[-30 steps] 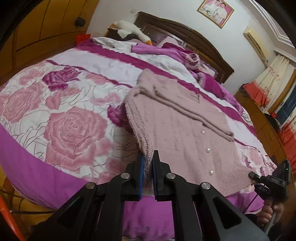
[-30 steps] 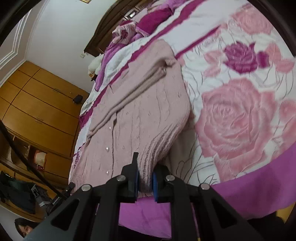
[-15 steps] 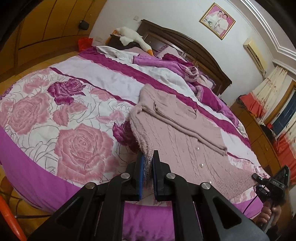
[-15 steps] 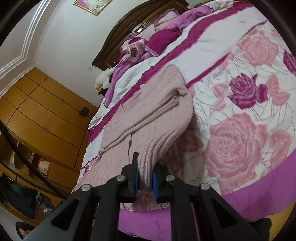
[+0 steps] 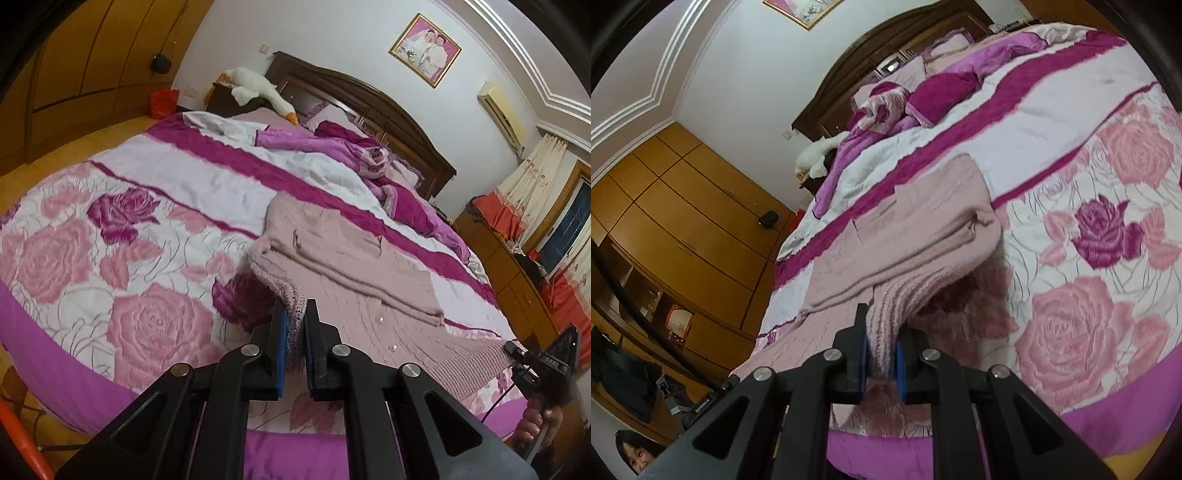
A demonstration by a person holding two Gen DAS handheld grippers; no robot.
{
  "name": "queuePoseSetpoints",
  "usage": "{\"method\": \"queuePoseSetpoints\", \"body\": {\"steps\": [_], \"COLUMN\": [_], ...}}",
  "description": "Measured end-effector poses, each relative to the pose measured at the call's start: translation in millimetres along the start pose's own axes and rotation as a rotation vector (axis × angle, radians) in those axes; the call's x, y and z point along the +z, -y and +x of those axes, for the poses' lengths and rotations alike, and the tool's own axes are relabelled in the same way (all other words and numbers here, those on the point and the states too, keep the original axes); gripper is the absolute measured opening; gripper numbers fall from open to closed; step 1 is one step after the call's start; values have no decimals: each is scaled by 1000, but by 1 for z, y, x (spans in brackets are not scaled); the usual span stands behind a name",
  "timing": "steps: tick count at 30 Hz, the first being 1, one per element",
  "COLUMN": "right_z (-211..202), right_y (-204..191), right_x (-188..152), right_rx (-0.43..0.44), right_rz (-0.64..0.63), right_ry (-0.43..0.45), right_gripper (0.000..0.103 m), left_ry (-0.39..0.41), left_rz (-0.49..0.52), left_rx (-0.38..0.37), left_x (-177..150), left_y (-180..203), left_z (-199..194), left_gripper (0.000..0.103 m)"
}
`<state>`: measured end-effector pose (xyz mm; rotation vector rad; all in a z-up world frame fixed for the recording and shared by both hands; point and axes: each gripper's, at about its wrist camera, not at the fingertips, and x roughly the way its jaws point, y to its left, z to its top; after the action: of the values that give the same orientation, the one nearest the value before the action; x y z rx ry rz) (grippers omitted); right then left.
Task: Fold small clothes
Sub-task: 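Lift the hem with both grippers and fold it toward the collar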
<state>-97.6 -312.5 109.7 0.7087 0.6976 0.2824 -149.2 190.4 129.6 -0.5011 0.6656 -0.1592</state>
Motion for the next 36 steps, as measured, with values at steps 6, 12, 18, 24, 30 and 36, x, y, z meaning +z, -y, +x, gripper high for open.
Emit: {"method": "queuePoseSetpoints", "body": {"steps": [6, 12, 18, 24, 30, 36], "right_z": [1, 4, 12, 22, 31, 49], "right_y": [0, 2, -4, -18, -13, -8], "right_x": [14, 28, 42, 66, 88, 108], "right_rx": [13, 24, 53, 33, 48, 4], "right_rz": [12, 6, -23, -113, -118, -167], "right_ry": [13, 15, 28, 53, 71, 75], "right_gripper": [12, 12, 12, 12, 13, 13], "left_ry": [18, 24, 35, -1, -12, 15], "left_rz": [48, 39, 32, 14, 131, 227], "left_rx": [16, 25, 41, 40, 63, 65], "left_x": [16, 31, 50, 72, 96, 114], "left_y": [12, 12, 9, 7, 28, 43], "left_z": [0, 9, 31, 62, 81, 101], "left_gripper": [0, 0, 0, 0, 0, 0]}}
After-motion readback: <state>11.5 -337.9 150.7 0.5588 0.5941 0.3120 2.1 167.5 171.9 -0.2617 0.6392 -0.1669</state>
